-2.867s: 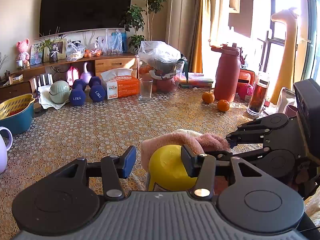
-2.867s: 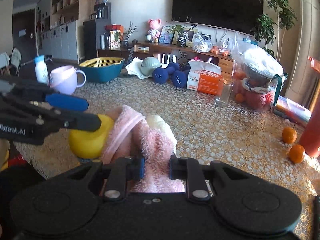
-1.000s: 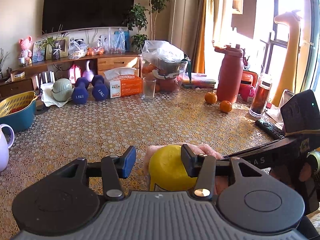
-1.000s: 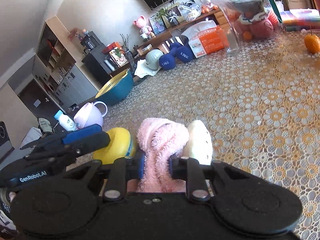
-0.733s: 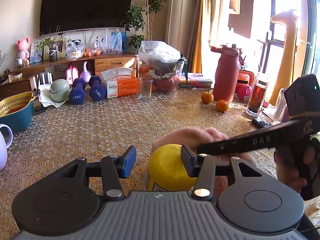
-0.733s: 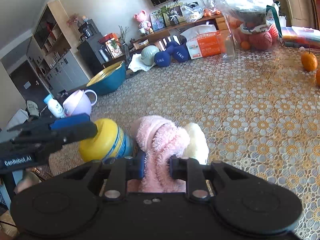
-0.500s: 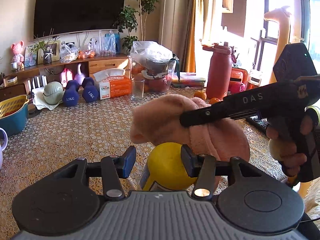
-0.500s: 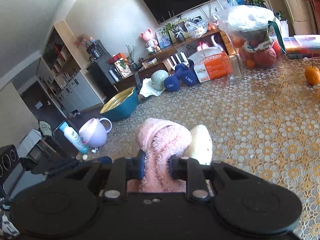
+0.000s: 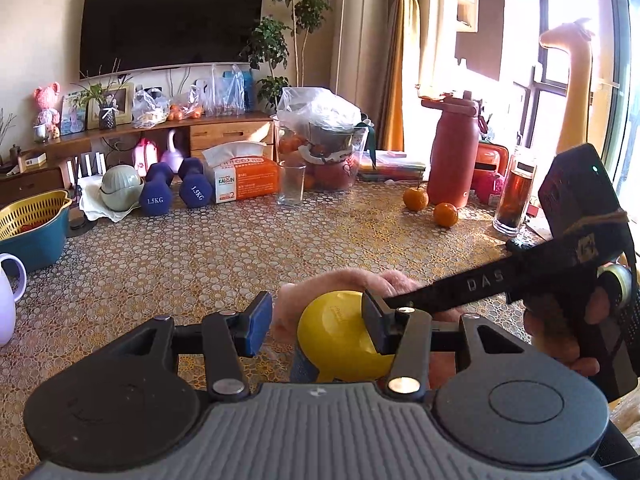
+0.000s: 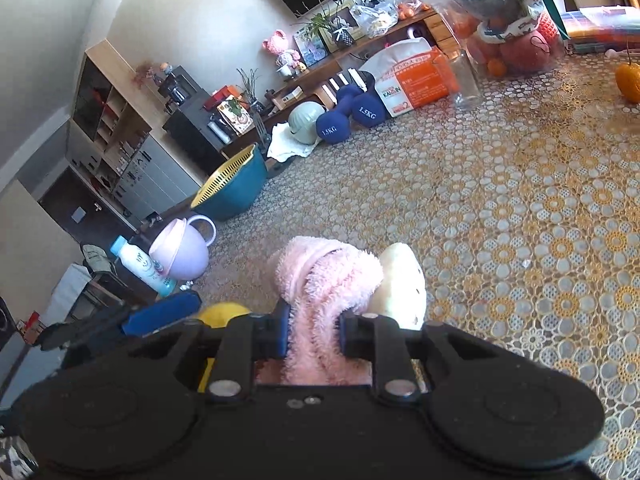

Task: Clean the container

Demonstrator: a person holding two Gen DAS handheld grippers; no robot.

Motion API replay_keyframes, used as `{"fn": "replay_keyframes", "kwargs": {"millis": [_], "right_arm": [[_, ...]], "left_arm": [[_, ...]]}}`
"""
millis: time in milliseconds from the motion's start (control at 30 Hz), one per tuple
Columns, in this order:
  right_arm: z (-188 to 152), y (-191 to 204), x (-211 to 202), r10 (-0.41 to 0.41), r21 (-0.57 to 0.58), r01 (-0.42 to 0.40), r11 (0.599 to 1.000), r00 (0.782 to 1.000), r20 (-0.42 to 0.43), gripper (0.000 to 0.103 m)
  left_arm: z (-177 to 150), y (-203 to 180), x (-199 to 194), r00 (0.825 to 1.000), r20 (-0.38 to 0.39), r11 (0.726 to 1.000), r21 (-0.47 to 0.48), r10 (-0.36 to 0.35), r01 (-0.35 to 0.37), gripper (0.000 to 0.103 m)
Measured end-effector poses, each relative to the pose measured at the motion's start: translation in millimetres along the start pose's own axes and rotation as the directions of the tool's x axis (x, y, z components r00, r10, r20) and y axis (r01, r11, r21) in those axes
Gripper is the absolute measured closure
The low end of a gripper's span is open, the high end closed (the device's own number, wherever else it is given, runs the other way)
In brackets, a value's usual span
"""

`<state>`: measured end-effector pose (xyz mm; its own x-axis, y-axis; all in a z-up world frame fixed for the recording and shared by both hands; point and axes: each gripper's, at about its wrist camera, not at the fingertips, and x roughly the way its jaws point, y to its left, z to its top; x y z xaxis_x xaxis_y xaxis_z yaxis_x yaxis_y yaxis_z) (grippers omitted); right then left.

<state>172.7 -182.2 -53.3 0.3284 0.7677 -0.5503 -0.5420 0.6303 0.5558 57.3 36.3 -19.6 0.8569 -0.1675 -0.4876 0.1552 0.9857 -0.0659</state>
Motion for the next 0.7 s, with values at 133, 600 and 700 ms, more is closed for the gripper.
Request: {"fn": "replay_keyframes", "kwargs": {"millis": [133,600,700], "right_arm": [[-10.3,12.9,-5.6,-0.082,-0.115,0.081,0.990,0.997,-0.004,0.083],[9.6,35.4,-33.1,0.072,-0.001,-0.073,0.997,0.984,0.164,0.083],[2.3,32.5,-23.8,0.035,0.002,-0.036,0.999,0.989,0.143,0.082]], "left_arm": [[0.3,7.0,1.4,1.000,0.000,1.000,-0.020,0.015,-0.015,0.054],[-2.1,8.7,0.8,1.000,0.007,0.999,-0.028,0.015,-0.015,0.055],[-2.7,9.7,0.4,1.000,0.009,0.999,-0.029,0.017,-0.017,0.055]]}}
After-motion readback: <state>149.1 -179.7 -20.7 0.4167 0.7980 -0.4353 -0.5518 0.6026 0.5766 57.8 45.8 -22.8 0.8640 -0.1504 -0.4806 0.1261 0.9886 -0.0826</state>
